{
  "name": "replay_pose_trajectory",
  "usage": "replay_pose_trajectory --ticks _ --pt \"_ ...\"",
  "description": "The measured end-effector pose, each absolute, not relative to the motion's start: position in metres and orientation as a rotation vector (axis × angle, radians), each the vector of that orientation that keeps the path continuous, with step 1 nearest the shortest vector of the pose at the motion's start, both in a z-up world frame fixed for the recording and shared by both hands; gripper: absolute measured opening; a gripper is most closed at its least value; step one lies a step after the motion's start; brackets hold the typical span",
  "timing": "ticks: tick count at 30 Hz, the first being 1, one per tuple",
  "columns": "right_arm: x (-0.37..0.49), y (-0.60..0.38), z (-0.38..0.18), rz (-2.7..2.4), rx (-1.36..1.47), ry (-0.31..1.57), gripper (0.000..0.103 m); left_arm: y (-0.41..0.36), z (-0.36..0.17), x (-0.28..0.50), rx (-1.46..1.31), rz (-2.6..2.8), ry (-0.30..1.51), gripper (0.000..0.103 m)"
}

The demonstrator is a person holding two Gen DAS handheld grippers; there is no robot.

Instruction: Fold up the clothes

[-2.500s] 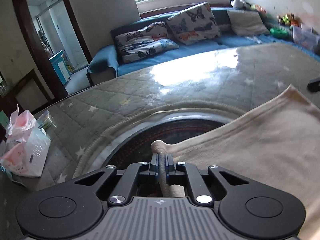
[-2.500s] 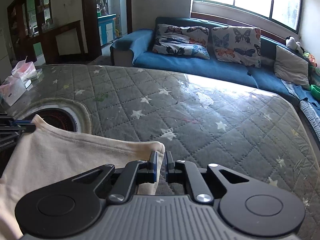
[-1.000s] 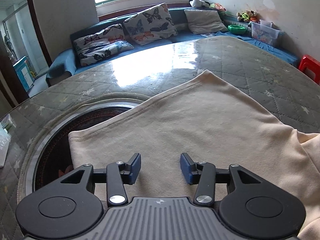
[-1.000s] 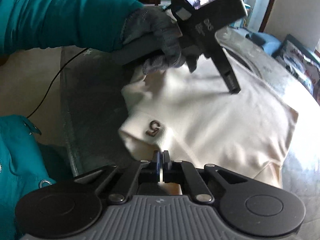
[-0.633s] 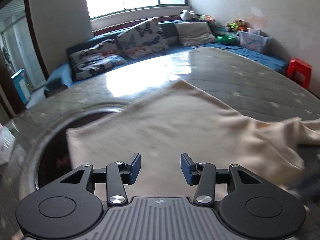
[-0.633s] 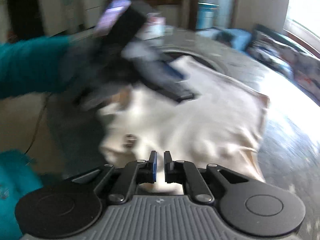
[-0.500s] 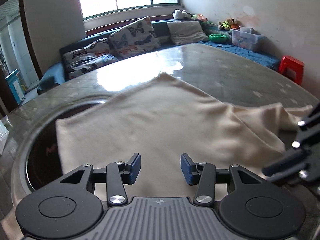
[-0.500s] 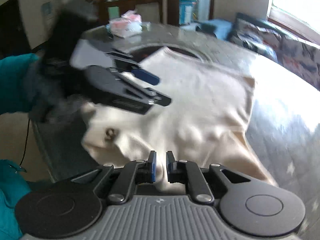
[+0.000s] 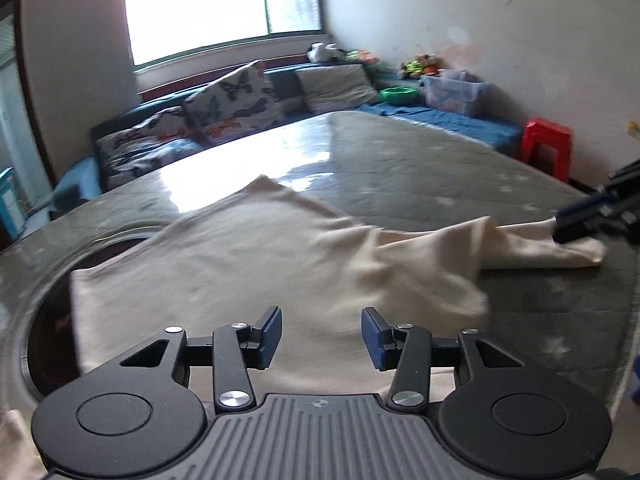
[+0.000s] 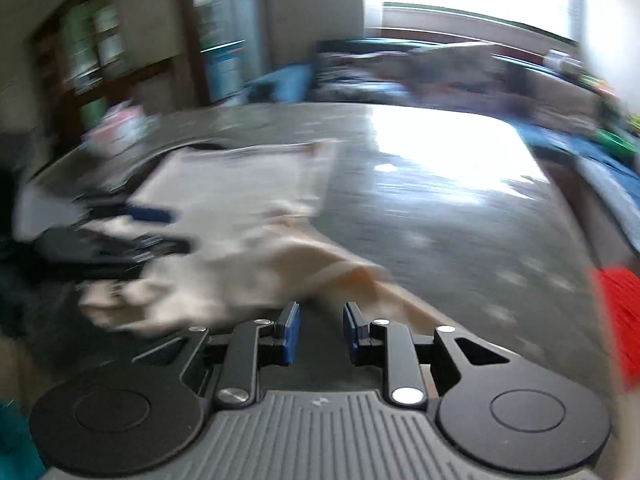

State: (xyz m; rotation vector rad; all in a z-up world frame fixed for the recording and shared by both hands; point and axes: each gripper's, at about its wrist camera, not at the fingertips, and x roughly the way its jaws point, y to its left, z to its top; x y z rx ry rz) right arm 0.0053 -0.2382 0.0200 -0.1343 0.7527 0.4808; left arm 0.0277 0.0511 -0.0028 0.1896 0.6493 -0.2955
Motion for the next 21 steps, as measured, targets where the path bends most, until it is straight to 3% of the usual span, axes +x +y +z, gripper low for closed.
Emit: replay_pose_trajectory --ticks 12,13,15,21 --pt "0.034 -0.313 -0.019 0.246 -0.034 0.839 0.031 0.024 -0.018 0.018 0.202 -0.392 0.686 0.047" --pt "0.037 -0.312 -0.019 0.251 -0.036 0.836 0.03 0.024 -0.018 0.018 0.202 -0.394 0.686 0.048" --pt "0.044 -0.309 -0.018 0.251 -0.044 0.829 0.013 0.024 -0.018 0.017 0.202 -0.399 0.686 0.048" --pt "0.085 -0.29 -0.013 0.226 -0.172 0.793 0.009 0.025 -0.021 0.014 0.191 -0.412 0.686 0.048"
